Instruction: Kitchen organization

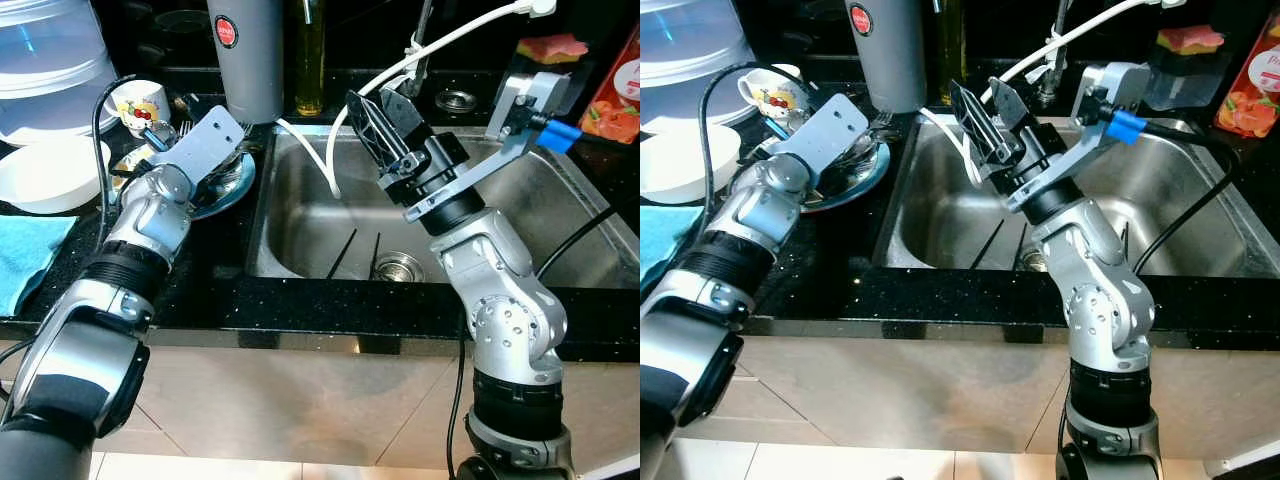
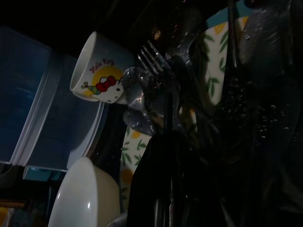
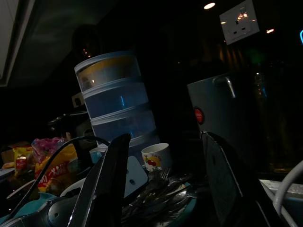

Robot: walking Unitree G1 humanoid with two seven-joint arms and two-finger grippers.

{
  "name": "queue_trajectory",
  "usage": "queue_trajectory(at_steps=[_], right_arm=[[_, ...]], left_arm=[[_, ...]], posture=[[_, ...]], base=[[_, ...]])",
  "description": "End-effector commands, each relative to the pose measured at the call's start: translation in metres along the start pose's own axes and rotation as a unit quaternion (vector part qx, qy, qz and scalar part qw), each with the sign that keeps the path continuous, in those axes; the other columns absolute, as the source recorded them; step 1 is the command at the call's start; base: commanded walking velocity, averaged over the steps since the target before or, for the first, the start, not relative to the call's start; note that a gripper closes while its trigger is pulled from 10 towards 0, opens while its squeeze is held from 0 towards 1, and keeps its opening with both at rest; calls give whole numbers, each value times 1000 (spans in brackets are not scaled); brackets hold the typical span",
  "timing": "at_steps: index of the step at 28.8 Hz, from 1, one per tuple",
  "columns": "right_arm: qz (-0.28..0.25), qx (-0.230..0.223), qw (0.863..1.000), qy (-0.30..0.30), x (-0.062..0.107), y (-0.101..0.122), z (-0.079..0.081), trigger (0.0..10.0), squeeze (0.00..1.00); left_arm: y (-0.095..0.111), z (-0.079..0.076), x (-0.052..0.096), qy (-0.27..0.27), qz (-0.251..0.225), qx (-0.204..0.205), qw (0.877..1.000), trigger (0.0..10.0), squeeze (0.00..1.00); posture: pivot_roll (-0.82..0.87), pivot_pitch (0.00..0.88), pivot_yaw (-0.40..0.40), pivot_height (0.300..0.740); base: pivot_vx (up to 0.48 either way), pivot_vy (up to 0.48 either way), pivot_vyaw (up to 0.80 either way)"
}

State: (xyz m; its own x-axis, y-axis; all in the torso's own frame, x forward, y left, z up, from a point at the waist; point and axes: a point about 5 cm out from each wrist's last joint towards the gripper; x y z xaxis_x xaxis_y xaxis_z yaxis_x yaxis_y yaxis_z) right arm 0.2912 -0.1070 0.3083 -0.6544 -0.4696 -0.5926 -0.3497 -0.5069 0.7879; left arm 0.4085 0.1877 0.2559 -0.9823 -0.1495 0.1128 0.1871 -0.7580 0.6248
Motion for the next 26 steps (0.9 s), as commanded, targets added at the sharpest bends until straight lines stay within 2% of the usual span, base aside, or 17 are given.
queue_trajectory(at_steps=[1,3,4,5,7,8,12,13,14,16,18,20,21,22,24,25,26], right_arm=[[-8,-1,1000,2,2,2,1,10000,0],[-8,-1,1000,2,2,3,1,10000,0],[-8,-1,1000,1,2,3,0,10000,0],[-8,-1,1000,0,2,3,0,10000,0],[-8,-1,1000,-1,2,3,0,10000,0],[-8,-1,1000,-1,2,3,0,10000,0],[-8,-1,1000,-3,2,3,-1,10000,0],[-8,-1,1000,-4,2,3,-1,10000,0],[-8,-1,1000,-4,2,3,-1,10000,0],[-9,-2,1000,-5,2,3,-1,10000,0],[-9,-2,1000,-5,2,3,-1,10000,0],[-9,-1,1000,-6,2,3,-1,10000,0],[-9,-1,1000,-6,2,4,-1,10000,0],[-9,-1,1000,-6,2,4,-1,10000,0],[-9,-1,1000,-7,2,4,-2,10000,0],[-9,-1,1000,-7,2,4,-2,10000,0],[-9,0,1000,-7,2,3,-2,10000,0]], left_arm=[[-14,-4,-2,-7,25,-7,1000,0,0],[-11,-2,-1,3,17,-17,1000,0,0],[-3,4,-1,31,-1,-34,999,0,0],[2,9,0,51,-12,-43,998,745,0],[6,12,0,63,-20,-47,997,745,0],[11,17,1,81,-31,-53,995,10000,0],[31,34,6,130,-72,-66,987,10000,0],[43,43,9,153,-98,-70,981,10000,0],[43,43,9,153,-98,-70,981,10000,0],[62,55,17,195,-146,-91,965,10000,0],[66,58,19,206,-158,-90,962,10000,0],[78,66,25,227,-186,-62,954,10000,0],[88,72,31,246,-218,-46,943,10000,0],[88,72,31,246,-218,-46,943,10000,0],[99,74,37,241,-261,22,935,10000,0],[99,74,37,241,-261,22,935,10000,0],[109,75,44,232,-307,56,921,10000,0]], posture=[[108,49,48,740],[107,51,48,740],[106,53,48,740],[105,55,48,740],[104,57,49,740],[104,58,49,740],[103,60,49,740],[101,62,49,740],[101,62,49,740],[101,63,48,740],[101,64,48,740],[99,66,48,740],[97,65,47,740],[97,65,47,740],[98,65,46,740],[98,65,46,740],[94,66,48,740]], base=[[0,0,0],[0,0,0],[0,0,0],[0,0,0],[0,0,0],[0,0,0],[0,0,0],[0,0,0],[0,0,0],[0,0,0],[0,0,0],[0,0,0],[0,0,0],[0,0,0],[0,0,0],[0,0,0],[0,0,0]])
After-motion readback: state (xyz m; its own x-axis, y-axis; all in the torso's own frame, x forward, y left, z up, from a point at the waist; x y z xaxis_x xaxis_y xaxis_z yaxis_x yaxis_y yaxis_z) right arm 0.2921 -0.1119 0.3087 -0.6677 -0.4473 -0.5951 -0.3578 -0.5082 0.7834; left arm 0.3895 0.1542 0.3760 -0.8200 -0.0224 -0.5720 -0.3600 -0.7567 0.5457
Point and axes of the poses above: a point about 5 cm out from each wrist's last joint towards the gripper, its own x axis pointing back from the gripper into the wrist, its own y axis along the axis of the wrist's last joint, z = x × y, and after that the axes turned 1 degree about x, right-handed
